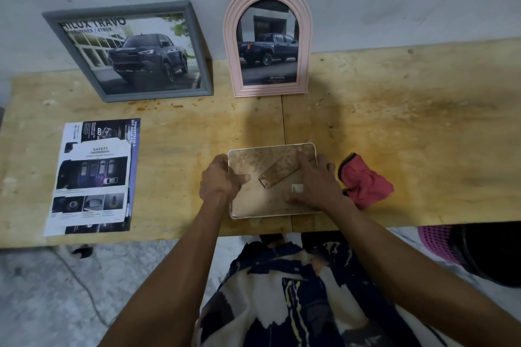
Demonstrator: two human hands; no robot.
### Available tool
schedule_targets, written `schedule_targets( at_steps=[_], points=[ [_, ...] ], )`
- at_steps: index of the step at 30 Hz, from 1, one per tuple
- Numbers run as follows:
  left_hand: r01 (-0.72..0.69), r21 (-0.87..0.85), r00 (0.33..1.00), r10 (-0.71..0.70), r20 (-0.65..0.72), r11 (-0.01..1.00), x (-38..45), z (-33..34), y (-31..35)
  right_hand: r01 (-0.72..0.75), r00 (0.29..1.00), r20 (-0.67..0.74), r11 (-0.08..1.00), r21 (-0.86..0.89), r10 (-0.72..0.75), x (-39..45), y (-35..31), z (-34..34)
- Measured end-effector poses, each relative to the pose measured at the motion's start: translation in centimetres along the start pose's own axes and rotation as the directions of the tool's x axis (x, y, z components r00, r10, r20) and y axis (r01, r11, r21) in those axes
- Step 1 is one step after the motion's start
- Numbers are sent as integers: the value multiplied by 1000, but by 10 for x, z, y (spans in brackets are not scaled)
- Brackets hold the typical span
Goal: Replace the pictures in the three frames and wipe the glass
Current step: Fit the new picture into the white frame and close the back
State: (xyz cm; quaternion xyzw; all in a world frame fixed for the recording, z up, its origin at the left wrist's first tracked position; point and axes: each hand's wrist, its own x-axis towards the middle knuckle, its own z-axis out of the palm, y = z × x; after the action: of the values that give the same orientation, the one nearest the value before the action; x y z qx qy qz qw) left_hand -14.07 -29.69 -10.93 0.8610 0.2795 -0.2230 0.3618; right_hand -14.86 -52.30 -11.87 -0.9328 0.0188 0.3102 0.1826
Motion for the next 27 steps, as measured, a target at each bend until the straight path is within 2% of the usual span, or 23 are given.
schedule_targets(
  at_steps=[4, 9, 14, 16, 20, 22, 27],
  points=[
    [-170, 39, 980, 165, 116, 985, -9, -4, -14, 44, 997, -62, 999, -27, -46, -3, 8, 6],
    [-182, 12, 979, 180, 91, 983, -12, -2, -19, 5, 989, -145, 999, 33, 0, -3, 11, 13],
    [-174, 37, 981, 170, 93, 984, -10, -1, -19, 2, 993, -117, 999, 49, 4, -3, 7, 7],
    [-192, 121, 979, 181, 96, 974, -5, 1, -17, 14, 995, -98, 999, 46, -9, -4, 5, 4],
    [-259, 405, 956, 175, 234, 877, 3, 4, -9, 42, 997, -63, 999, -5, -42, -7, 6, 3],
    [-278, 475, 949, 160, 273, 835, 6, 2, -6, 37, 998, -44, 999, -19, -38, -7, 7, 3],
    [-235, 619, 961, 86, 261, 749, 5, -2, 3, 29, 999, 42, 998, -60, -26, 3, 7, -7]
  ],
)
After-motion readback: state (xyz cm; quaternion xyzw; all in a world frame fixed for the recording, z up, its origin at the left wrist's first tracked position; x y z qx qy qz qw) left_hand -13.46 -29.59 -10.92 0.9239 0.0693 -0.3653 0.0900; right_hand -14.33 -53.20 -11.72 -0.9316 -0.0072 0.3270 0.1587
